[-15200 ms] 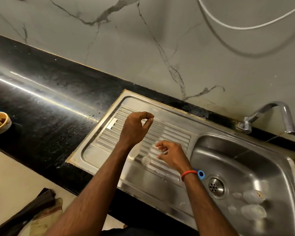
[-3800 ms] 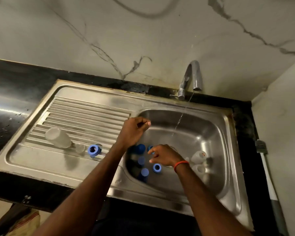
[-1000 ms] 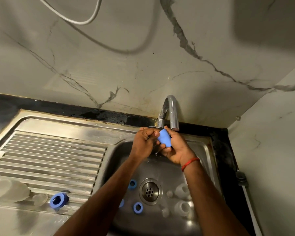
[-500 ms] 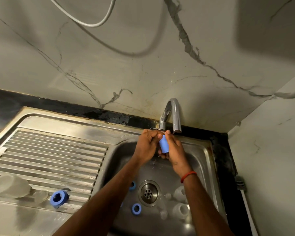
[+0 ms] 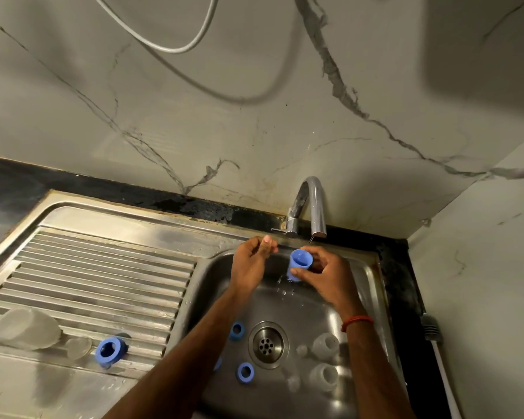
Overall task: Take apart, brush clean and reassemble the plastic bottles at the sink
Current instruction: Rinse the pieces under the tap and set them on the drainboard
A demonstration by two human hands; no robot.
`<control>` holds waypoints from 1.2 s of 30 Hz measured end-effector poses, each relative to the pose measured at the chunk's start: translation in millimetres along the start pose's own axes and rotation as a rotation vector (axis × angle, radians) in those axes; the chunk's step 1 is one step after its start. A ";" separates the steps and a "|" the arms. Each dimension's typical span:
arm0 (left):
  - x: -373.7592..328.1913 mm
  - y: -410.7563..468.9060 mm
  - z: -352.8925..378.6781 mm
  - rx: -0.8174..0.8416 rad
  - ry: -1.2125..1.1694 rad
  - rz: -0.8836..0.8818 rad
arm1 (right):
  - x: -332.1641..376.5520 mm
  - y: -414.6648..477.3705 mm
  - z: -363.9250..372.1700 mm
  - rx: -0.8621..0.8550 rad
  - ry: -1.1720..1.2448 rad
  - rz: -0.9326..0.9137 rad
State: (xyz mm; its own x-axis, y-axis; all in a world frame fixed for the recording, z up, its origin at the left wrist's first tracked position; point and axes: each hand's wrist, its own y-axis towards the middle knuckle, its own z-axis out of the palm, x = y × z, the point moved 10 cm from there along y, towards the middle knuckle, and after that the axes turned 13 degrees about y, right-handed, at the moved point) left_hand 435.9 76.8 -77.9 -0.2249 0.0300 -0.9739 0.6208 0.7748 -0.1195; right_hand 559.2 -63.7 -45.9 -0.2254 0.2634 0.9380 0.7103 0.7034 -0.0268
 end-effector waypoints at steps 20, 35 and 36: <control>1.0 -2.4 0.5 0.009 0.014 -0.055 | -4.0 3.4 -4.7 -0.078 -0.150 -0.010; -0.6 -3.8 0.9 0.016 0.021 -0.046 | 6.8 8.3 -0.3 -0.042 -0.172 -0.041; 0.3 -3.1 1.4 0.018 0.030 -0.048 | 6.4 8.5 -0.9 -0.052 -0.177 -0.047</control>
State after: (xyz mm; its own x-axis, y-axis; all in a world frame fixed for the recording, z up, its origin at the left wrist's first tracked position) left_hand 435.0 73.5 -78.0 -0.2772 0.0118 -0.9607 0.6223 0.7640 -0.1702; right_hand 564.4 -56.6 -39.8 -0.3699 0.3461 0.8622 0.7284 0.6841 0.0379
